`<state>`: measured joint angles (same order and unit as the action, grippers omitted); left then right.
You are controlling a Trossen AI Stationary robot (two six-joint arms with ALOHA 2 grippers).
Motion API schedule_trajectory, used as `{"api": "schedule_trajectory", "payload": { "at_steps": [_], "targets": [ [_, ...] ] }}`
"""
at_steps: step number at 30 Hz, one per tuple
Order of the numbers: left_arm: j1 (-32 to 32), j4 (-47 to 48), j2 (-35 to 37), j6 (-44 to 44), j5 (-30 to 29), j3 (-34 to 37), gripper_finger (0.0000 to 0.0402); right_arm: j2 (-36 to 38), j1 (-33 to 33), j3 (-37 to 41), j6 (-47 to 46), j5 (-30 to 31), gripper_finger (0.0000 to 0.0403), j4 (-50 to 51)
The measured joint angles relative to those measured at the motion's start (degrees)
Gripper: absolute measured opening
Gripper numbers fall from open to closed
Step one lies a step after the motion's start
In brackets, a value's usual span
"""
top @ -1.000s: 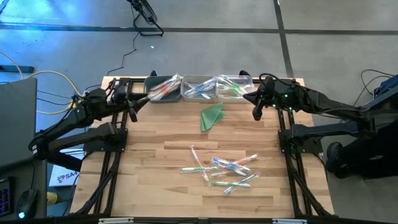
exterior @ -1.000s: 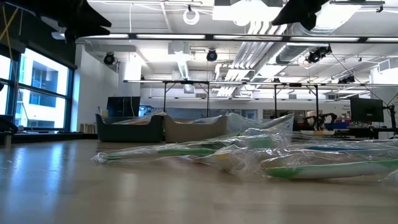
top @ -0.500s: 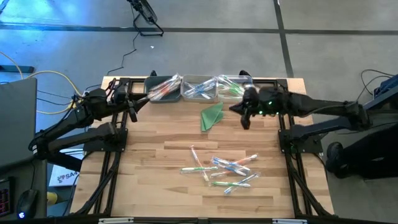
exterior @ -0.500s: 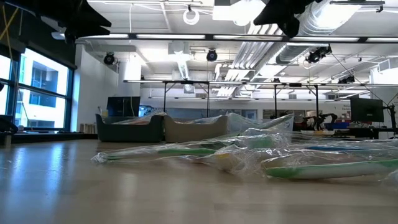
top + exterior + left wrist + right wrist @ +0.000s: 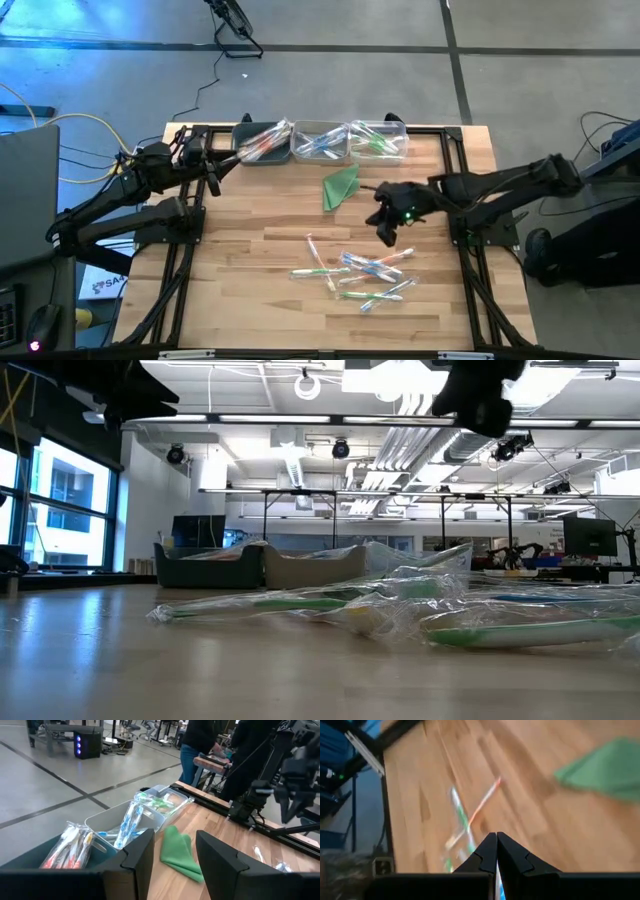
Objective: Pick & Place Toothbrushes
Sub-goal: Put the blue toothbrush into the gray bin
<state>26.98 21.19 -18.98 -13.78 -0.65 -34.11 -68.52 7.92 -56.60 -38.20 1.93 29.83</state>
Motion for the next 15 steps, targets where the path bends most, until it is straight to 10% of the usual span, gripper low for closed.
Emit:
{"api": "schedule_trajectory", "payload": {
  "at_steps": [15],
  "targets": [
    [-0.02, 0.01, 0.00, 0.00, 0.01, 0.00, 0.0143, -5.72, 9.51, 0.00, -15.51, -1.37, 0.0004, 11.23]
  ]
}}
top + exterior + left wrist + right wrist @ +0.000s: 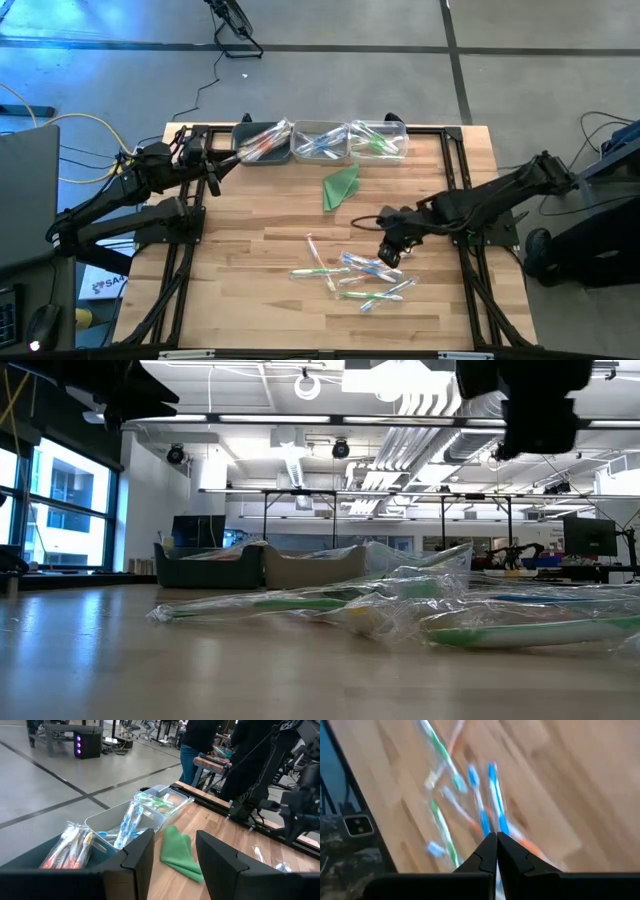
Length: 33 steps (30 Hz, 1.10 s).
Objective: Pick & Place Toothbrushes
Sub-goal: Put the blue toothbrush into the gray bin
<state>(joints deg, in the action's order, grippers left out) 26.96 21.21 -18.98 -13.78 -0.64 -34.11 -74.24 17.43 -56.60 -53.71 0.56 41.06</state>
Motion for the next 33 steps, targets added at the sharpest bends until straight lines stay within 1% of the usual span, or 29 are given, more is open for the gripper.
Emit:
{"api": "schedule_trajectory", "payload": {
  "at_steps": [5, 10, 13, 19, 26, 28, 33],
  "targets": [
    [0.01, 0.01, 0.00, 0.00, 0.00, 0.00, 0.0143, -2.97, 2.02, 0.00, -6.79, -4.11, 0.0012, 5.54],
    [0.02, -0.01, 0.00, 0.00, 0.00, 0.00, 0.0143, -5.83, 4.19, 0.00, -11.66, -4.00, 0.0037, 10.99],
    [0.00, -0.01, 0.00, 0.00, 0.00, -0.02, 0.0143, -7.37, 5.06, 0.00, -12.20, -4.00, 0.0053, 13.00],
    [0.00, 0.01, 0.00, 0.00, 0.00, -0.02, 0.0143, -9.54, 5.88, 0.00, -5.47, -2.09, 0.0060, 13.16],
    [0.01, -0.01, 0.00, -0.01, 0.00, -0.02, 0.0143, -10.47, 5.83, 0.00, 2.84, -1.97, 0.0055, 13.41],
    [0.02, 0.01, 0.00, 0.00, 0.00, -0.02, 0.0143, -10.47, 5.73, 0.00, 4.03, -1.43, 0.0053, 13.64],
    [0.01, -0.01, 0.00, -0.01, 0.00, -0.02, 0.0143, -10.47, 5.76, 0.00, 4.71, 2.22, 0.0058, 13.92]
  ]
}}
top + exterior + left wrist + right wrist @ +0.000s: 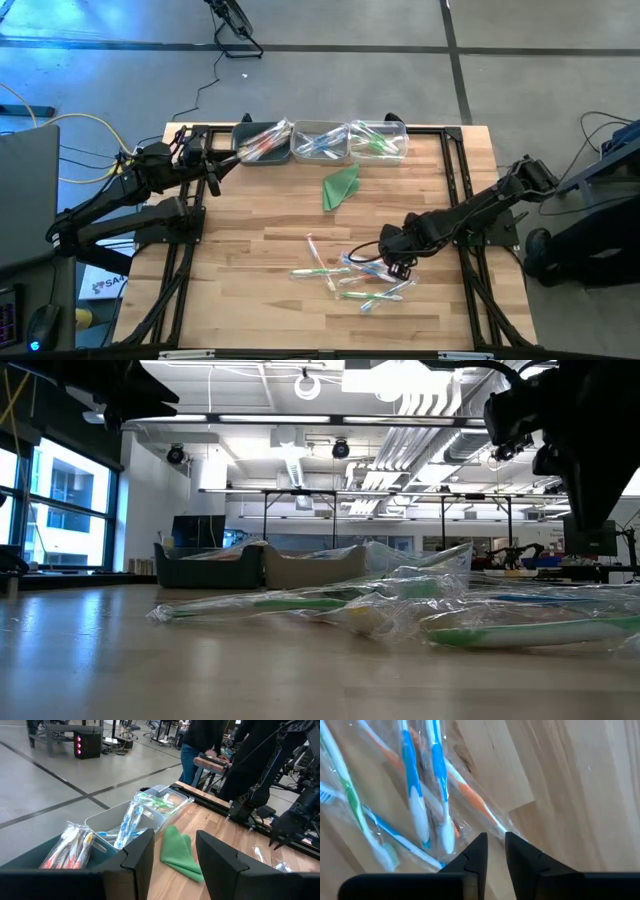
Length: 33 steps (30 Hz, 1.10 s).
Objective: Pick & Place Toothbrushes
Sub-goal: Put the blue toothbrush into the gray bin
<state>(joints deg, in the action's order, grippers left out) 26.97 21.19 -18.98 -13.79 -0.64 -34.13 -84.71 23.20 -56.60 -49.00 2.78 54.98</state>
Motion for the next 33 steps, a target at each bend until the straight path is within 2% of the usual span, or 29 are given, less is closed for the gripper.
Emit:
{"api": "schedule_trajectory", "payload": {
  "at_steps": [8, 14, 20, 26, 33],
  "targets": [
    [0.01, 0.00, 0.00, 0.01, 0.00, 0.00, 0.0143, 0.00, 0.07, 0.00, 4.14, 1.76, 0.0118, -0.07],
    [0.01, 0.00, 0.00, -0.01, 0.00, 0.00, 0.0143, 0.00, 0.07, 0.00, 3.81, -0.30, 0.0155, -3.28],
    [0.01, 0.00, 0.00, 0.01, 0.00, 0.00, 0.0143, 0.00, 0.43, 0.00, 2.79, -2.78, 0.0152, -9.04],
    [0.01, -0.04, -0.02, -0.01, 0.00, 0.00, 0.0143, 0.00, 2.57, 0.01, 1.76, -2.73, 0.0139, -8.82],
    [0.00, -0.03, -0.01, 0.01, 0.00, -0.02, 0.0143, 0.00, 5.74, 3.20, -5.21, -1.23, 0.0137, -11.20]
  ]
}}
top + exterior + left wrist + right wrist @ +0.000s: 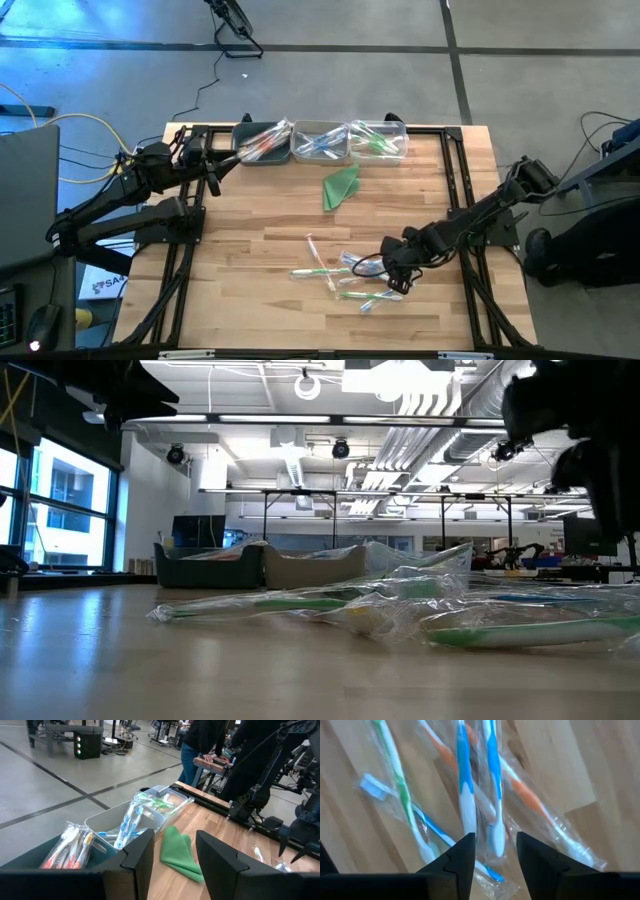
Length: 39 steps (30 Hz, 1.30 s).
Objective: Pick & Place Toothbrushes
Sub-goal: Put the blue toothbrush into the gray bin
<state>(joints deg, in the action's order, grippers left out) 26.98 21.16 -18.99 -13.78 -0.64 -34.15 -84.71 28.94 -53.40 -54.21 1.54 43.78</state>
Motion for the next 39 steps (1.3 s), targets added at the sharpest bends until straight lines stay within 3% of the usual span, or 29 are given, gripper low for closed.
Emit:
{"api": "schedule_trajectory", "payload": {
  "at_steps": [14, 23, 34, 39],
  "targets": [
    [0.00, 0.01, -0.01, 0.00, 0.00, -0.01, 0.0143, 0.00, 2.56, 9.46, -8.55, 3.32, 0.0135, -11.61],
    [-0.01, 0.03, 0.01, 0.00, 0.00, -0.01, 0.0143, -0.13, 2.58, 10.38, -8.55, 3.50, 0.0135, -12.83],
    [-0.02, 0.05, -0.02, 0.00, 0.00, -0.01, 0.0143, -6.96, 2.72, 10.09, -8.55, 2.46, 0.0134, -17.17],
    [-0.02, 0.03, -0.02, 0.00, 0.00, -0.01, 0.0143, -5.96, 2.67, 10.23, -8.55, 1.74, 0.0114, -16.91]
  ]
}}
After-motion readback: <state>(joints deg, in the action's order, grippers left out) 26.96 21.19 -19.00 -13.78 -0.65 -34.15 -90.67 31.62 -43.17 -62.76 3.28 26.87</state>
